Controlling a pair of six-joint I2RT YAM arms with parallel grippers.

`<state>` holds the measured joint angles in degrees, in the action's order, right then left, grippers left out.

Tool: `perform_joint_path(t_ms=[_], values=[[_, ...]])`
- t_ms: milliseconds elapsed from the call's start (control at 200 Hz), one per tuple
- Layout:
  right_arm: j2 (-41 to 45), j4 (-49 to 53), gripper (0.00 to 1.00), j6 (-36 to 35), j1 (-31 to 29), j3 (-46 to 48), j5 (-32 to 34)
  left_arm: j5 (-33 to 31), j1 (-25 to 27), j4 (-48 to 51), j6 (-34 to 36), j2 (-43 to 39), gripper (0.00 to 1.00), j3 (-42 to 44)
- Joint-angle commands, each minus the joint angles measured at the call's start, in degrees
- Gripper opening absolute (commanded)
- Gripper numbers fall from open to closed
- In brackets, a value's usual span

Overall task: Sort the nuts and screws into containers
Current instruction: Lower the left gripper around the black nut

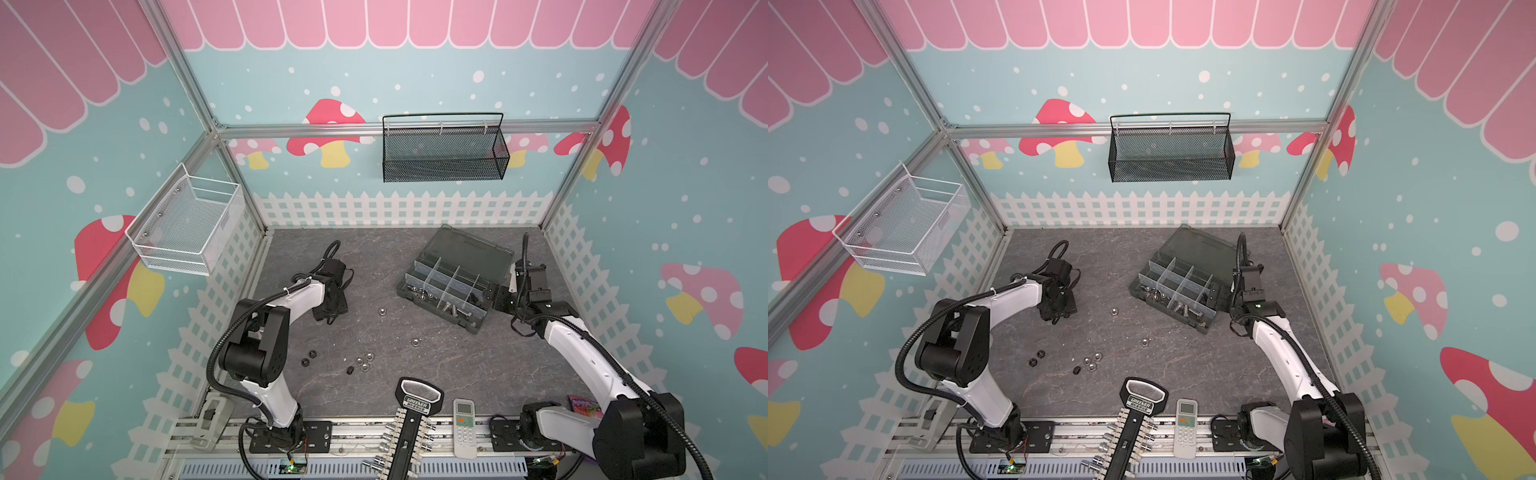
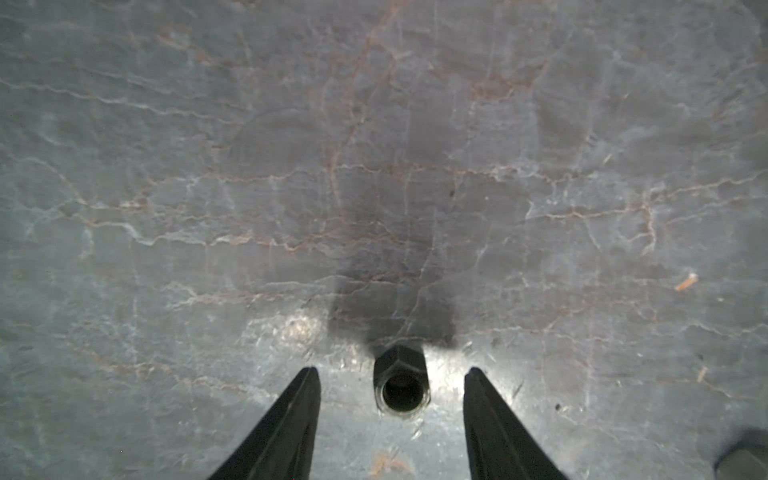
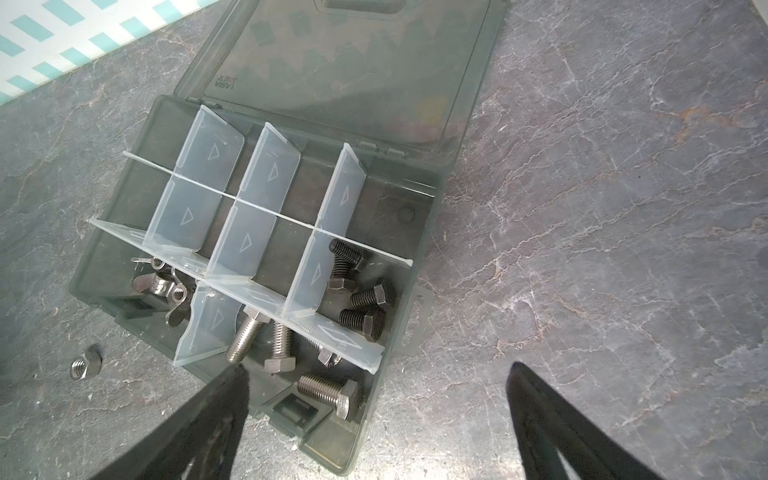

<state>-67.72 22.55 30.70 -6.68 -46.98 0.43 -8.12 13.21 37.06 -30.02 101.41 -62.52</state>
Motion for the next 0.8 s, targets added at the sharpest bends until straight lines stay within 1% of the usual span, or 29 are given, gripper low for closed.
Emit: perform_joint_path(t_ms=[0, 120, 170, 310, 405, 670, 795], values=[[1.1, -0.1, 0.98, 0.8, 0.3, 0.7, 0.6, -2.7, 0.2, 2.3, 1.4, 1.8, 0.55, -1.8], [0.6, -0.1, 0.98, 0.9, 0.3, 0.7, 0.5, -2.4, 0.1, 2.2, 1.6, 3.2, 0.51, -2.1], [0.4, -0.1, 0.98, 0.9, 0.3, 0.7, 0.5, -2.1, 0.1, 2.2, 1.7, 3.7, 0.48, -2.1], [0.0, -0.1, 0.98, 1.1, 0.3, 0.7, 0.4, -1.3, 0.0, 2.0, 1.5, 4.4, 0.45, -1.6], [-0.3, -0.1, 0.98, 1.1, 0.3, 0.6, 0.3, -0.4, -0.4, 1.7, 1.4, 4.5, 0.39, -1.2], [-0.1, -0.1, 0.98, 1.5, 0.3, 0.5, 0.2, 4.4, -1.5, -1.7, 0.2, 2.3, 0.38, 3.3], [-0.3, -0.1, 0.98, 1.6, 0.3, 0.6, 0.0, 6.4, -2.7, -2.7, -0.3, 1.4, 0.34, 4.7]])
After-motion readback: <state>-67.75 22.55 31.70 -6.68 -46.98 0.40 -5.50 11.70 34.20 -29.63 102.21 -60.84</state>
